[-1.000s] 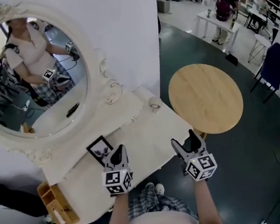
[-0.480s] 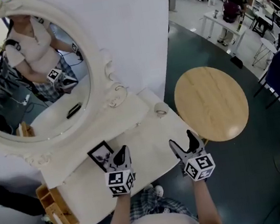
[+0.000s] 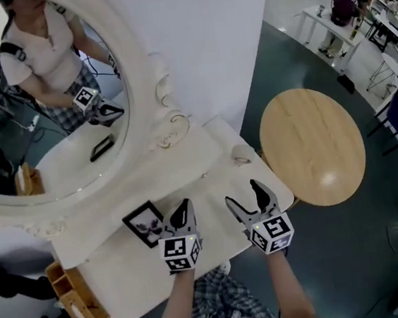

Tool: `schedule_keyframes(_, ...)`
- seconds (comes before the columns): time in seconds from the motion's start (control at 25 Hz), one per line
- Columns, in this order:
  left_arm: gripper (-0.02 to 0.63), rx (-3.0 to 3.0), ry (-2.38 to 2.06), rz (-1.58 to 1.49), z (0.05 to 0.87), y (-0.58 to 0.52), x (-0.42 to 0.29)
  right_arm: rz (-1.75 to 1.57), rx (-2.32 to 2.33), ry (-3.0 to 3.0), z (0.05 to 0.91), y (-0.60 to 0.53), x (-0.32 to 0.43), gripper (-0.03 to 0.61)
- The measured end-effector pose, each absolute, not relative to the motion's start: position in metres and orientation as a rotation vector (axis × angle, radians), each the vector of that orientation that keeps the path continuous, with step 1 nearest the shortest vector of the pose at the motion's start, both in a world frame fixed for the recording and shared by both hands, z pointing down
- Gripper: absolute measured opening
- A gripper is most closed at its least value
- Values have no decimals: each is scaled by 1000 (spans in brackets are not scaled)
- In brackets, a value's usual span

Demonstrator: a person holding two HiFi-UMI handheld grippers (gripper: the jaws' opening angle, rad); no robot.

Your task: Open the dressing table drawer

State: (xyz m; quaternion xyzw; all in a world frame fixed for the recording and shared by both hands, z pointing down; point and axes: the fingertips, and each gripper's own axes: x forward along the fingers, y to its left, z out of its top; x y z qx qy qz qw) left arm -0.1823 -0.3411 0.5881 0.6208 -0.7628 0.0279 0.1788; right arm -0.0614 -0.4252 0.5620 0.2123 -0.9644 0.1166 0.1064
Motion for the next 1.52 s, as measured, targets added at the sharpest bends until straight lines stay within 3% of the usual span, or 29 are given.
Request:
schedule_keyframes(0.28, 28, 1671, -2174, 46, 623, -361, -204, 298, 511, -2788, 608, -432, -127, 342)
schedule_keyframes(0.88, 28, 1630, -2163, 30, 646, -373, -213, 200, 476, -2579, 669, -449, -187, 144)
schedule_keyframes(1.52, 28, 1639, -2158, 3, 647, -369, -217, 208, 509, -2527, 678, -447, -189, 107)
